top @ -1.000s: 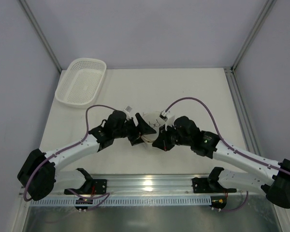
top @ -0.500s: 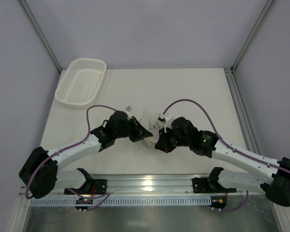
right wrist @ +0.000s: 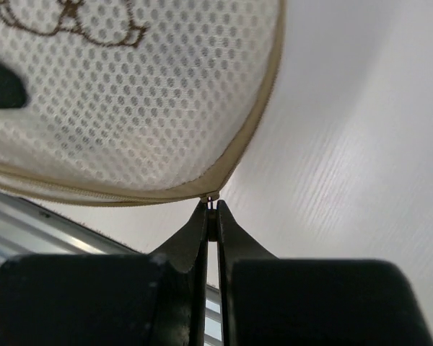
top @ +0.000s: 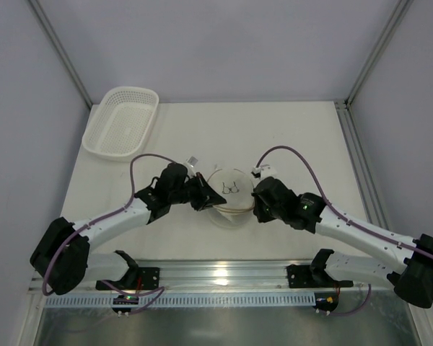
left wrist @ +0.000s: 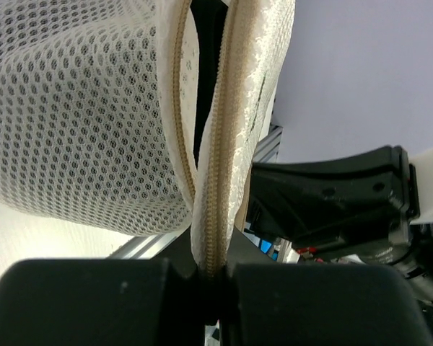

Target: Unzip the laundry bag and remove the bra

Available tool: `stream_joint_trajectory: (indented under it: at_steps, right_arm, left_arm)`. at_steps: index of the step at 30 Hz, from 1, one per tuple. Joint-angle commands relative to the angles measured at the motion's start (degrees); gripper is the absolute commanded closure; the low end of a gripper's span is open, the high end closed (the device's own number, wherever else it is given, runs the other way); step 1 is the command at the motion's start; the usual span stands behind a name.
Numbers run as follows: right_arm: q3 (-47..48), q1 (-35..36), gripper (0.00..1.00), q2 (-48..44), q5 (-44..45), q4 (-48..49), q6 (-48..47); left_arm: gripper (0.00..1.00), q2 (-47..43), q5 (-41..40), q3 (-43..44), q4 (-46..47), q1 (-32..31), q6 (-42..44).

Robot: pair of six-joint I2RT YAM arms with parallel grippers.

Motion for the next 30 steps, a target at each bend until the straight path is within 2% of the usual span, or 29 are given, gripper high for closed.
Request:
stream_joint_trajectory:
  at_steps: [1,7,10,13,16,19,20,21,24,27,28,30]
  right_arm:
    - [1.35,-3.35,0.96,1.14,12.65,-7.52,2.38]
    - [1.34,-5.47,0.96,2.89,13.54,-3.12,0.18]
    - [2.13,-5.47,0.97,2.90,13.36,-2.42,0.09]
    - [2.58,-5.56,0.97,1.32,13.19,-2.42,0.09]
    - [2.93,-5.56,0.96,-0.87,14.15,-3.64,0.35]
    - [2.93,-5.56,0.96,-2.81,14.42,-4.70,0.35]
    - [2.93,-5.56,0.96,-3.16,14.33,-4.96,0.35]
    - [2.75,-5.56,0.96,-3.52,14.16,-5.14,0.35]
    - [2.49,-5.56,0.96,-4.13,13.45,-4.88,0.62]
    - [2.23,-5.56,0.96,-4.13,10.30,-3.39,0.71]
    - [1.96,-5.56,0.96,-4.05,8.46,-2.60,0.45]
    - [1.09,-5.56,0.96,-5.01,-1.19,2.99,-0.95]
  left_arm:
    - [1.00,1.75,4.67,1.91,3.14,1.10,3.61]
    - [1.00,6.92,12.05,4.54,4.37,1.10,8.61]
    - [0.99,10.53,15.39,9.01,3.50,1.71,13.35]
    - [0.93,15.63,16.63,15.25,2.36,3.37,17.14]
    - [0.82,19.85,16.45,22.19,-0.10,5.13,19.51]
    - [0.44,22.14,14.27,27.04,-4.93,5.58,20.92]
    - [0.14,22.23,13.56,27.22,-5.55,5.58,21.19]
    - [0.01,21.45,12.68,26.18,-5.73,5.58,21.19]
    - [0.01,18.56,8.64,21.88,-6.87,5.58,20.75]
    - [0.01,14.78,6.96,15.65,-7.32,5.58,16.55]
    - [0.00,13.63,6.70,13.79,-6.88,5.49,14.88]
    - [0.01,11.08,5.04,10.62,-5.65,4.71,10.57]
